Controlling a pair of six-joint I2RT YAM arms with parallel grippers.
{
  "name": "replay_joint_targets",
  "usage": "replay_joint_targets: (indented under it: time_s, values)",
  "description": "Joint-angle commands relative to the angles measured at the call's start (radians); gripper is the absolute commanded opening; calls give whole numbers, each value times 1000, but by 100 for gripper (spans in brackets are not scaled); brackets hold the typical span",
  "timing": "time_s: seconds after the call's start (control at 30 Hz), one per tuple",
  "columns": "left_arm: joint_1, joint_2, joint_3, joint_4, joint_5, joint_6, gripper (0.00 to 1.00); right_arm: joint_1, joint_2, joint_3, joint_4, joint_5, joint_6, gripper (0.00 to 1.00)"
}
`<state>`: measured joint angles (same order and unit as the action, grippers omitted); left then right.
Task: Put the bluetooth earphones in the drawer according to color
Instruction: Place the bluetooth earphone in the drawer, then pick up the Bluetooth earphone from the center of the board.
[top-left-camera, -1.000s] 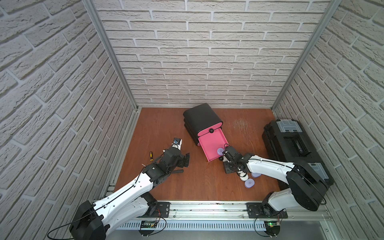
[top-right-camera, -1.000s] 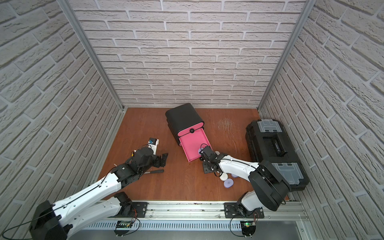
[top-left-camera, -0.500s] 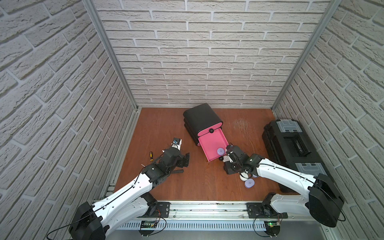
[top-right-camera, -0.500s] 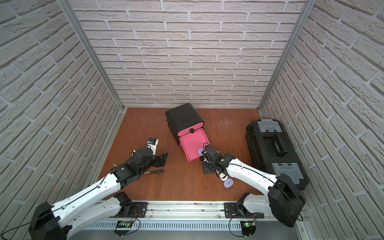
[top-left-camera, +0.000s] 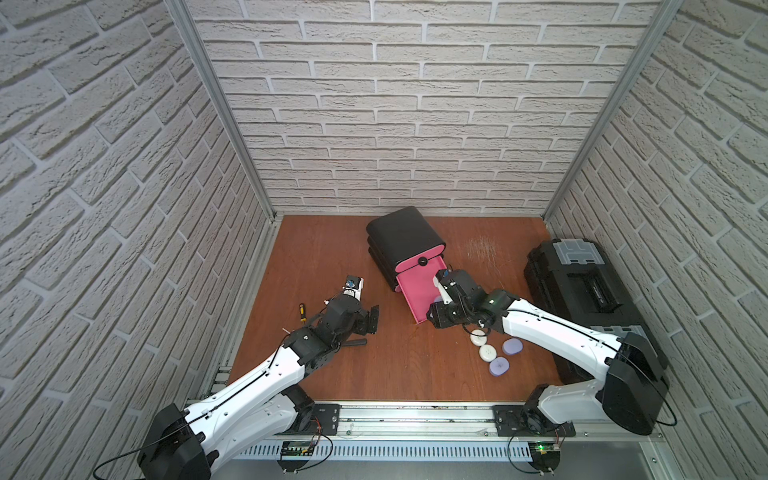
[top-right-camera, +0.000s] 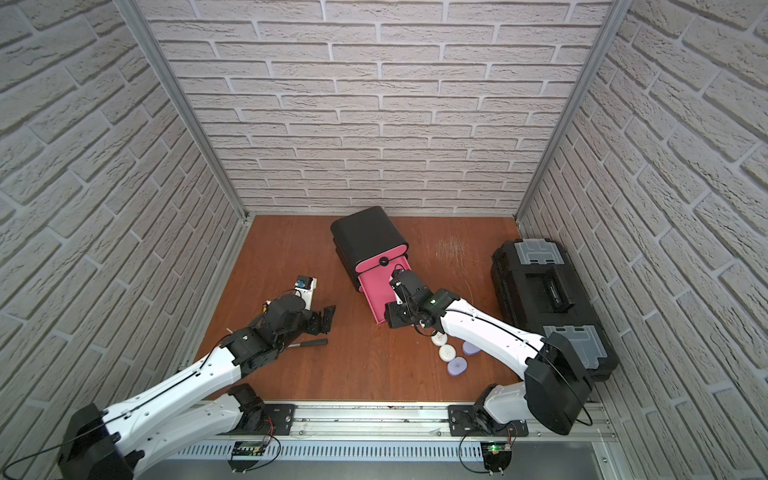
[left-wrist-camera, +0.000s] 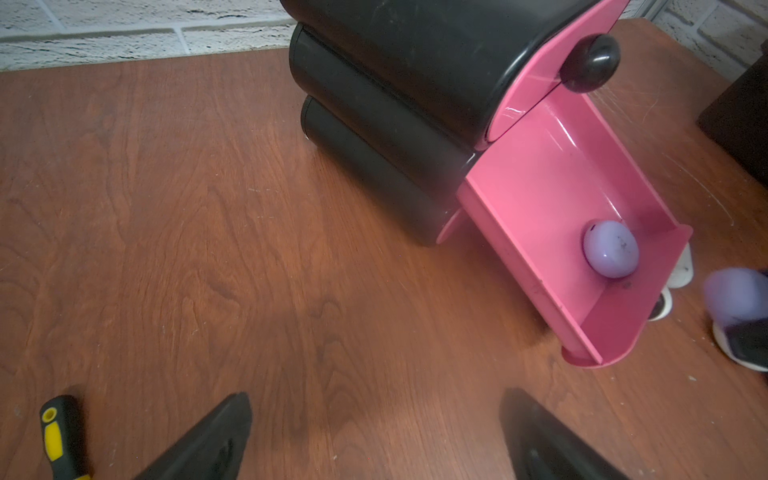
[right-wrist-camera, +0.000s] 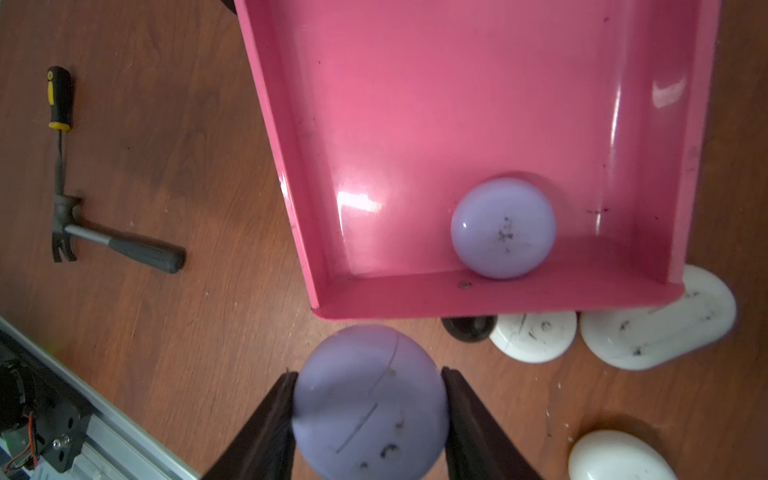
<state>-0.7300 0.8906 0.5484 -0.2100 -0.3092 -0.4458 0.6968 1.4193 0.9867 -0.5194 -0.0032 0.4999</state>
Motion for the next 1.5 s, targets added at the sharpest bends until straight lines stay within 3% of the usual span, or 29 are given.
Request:
replay_joint_targets:
  time_s: [0.0, 0.43, 0.67, 0.8, 0.97, 1.2, 1.47]
  values:
    - [-6, -17, 5, 10, -8, 11, 98, 6, 63, 64, 35, 27, -28, 40]
    - [-5, -26, 6, 5, -7, 12, 98, 3, 279, 184, 52, 61, -40, 43]
    - [-5, -24, 8, 5, -2, 12, 98, 3, 275, 194, 46, 56, -38, 64]
    - [-5, -25, 8, 5, 2, 13, 98, 3, 232, 184, 33, 58, -38, 73]
    - [-5, -13, 7, 16, 13, 17, 98, 3, 141, 138, 24, 78, -30, 76]
    - [-13, 52, 45, 29, 112, 26, 98, 2, -78, 16, -13, 147, -2, 86]
    - [-153, 193, 177, -7, 111, -2, 98, 3, -321, -51, -172, 289, 22, 89]
